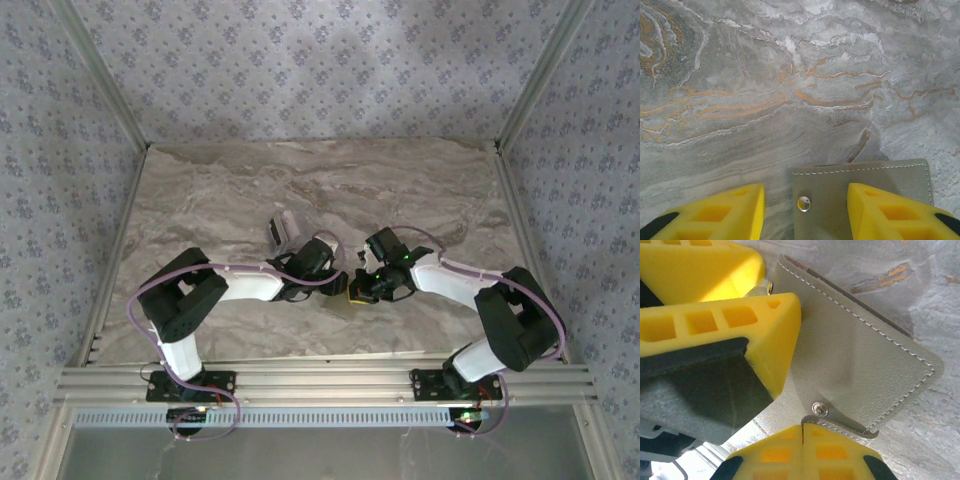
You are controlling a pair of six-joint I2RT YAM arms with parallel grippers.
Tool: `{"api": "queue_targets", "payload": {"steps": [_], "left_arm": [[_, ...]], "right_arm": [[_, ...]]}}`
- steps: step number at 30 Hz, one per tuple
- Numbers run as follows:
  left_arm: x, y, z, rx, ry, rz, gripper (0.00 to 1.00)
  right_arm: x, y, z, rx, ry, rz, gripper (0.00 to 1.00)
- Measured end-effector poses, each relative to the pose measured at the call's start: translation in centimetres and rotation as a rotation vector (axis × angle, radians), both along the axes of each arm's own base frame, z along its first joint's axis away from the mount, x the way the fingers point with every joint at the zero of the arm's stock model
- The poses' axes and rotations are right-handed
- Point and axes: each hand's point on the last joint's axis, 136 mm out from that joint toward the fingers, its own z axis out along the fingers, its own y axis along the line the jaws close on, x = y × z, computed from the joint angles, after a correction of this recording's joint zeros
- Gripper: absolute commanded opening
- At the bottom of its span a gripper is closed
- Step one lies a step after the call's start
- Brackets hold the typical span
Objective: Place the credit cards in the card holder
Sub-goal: Close the button on the card holder.
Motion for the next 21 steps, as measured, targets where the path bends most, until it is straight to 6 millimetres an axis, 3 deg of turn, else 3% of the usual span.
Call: {"api": "queue_targets", "payload": {"steps": [21], "left_arm": [[-0.01,-0.06,0.03,-0.005,-0.001,-0.002,0.47]], "right_arm": [[0.57,-0.02,0.06,0.009,-0.002,-0.026,0.0]]}}
